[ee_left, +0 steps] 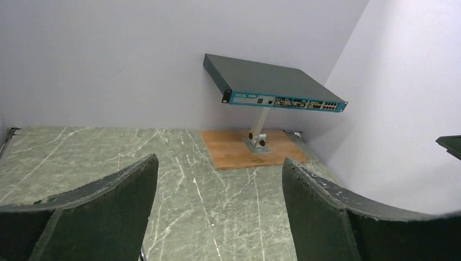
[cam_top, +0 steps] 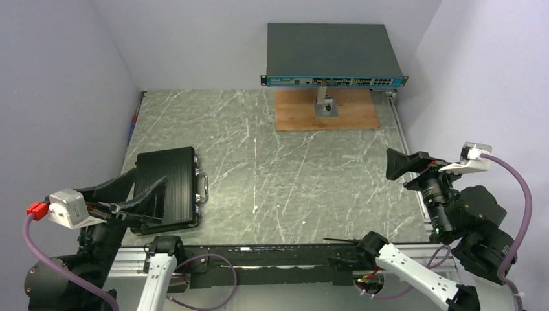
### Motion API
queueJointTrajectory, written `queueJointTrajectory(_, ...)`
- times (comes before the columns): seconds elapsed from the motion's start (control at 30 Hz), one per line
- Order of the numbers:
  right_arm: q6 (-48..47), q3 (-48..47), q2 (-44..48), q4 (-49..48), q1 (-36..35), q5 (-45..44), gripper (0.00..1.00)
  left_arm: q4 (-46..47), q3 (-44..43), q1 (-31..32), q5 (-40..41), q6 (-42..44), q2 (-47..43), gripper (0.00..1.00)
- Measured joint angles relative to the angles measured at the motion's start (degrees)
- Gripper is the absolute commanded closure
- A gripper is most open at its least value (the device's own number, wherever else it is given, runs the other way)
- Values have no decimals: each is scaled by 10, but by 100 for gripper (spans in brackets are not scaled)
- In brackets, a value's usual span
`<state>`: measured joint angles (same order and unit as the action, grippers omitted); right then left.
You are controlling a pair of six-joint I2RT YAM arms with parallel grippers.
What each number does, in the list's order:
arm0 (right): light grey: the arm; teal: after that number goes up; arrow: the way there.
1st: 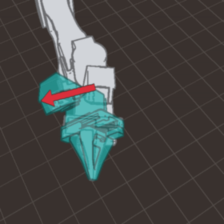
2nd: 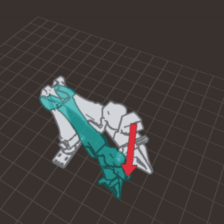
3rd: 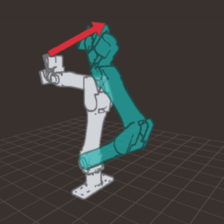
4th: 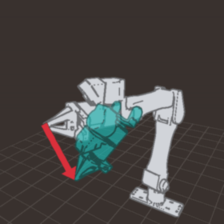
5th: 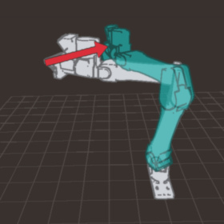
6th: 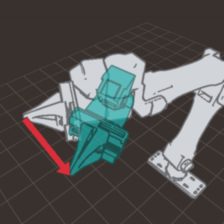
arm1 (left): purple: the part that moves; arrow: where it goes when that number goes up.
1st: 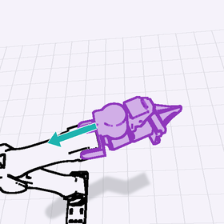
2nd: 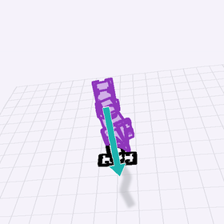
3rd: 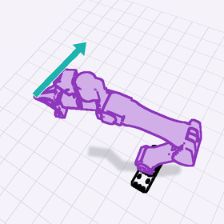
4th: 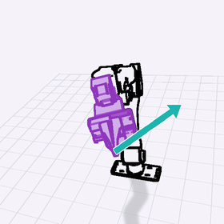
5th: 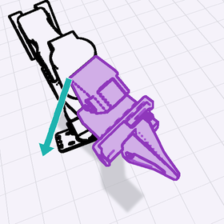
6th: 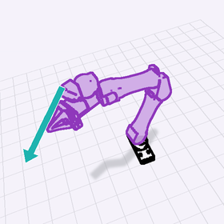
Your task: Pack up texas hold em set
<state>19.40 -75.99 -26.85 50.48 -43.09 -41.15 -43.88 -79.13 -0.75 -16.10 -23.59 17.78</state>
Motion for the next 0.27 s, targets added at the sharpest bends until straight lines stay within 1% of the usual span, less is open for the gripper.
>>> queueJointTrajectory(0.27,-20,36,9,-38,0,2,0,-2,2,0,5,-2,-1,14)
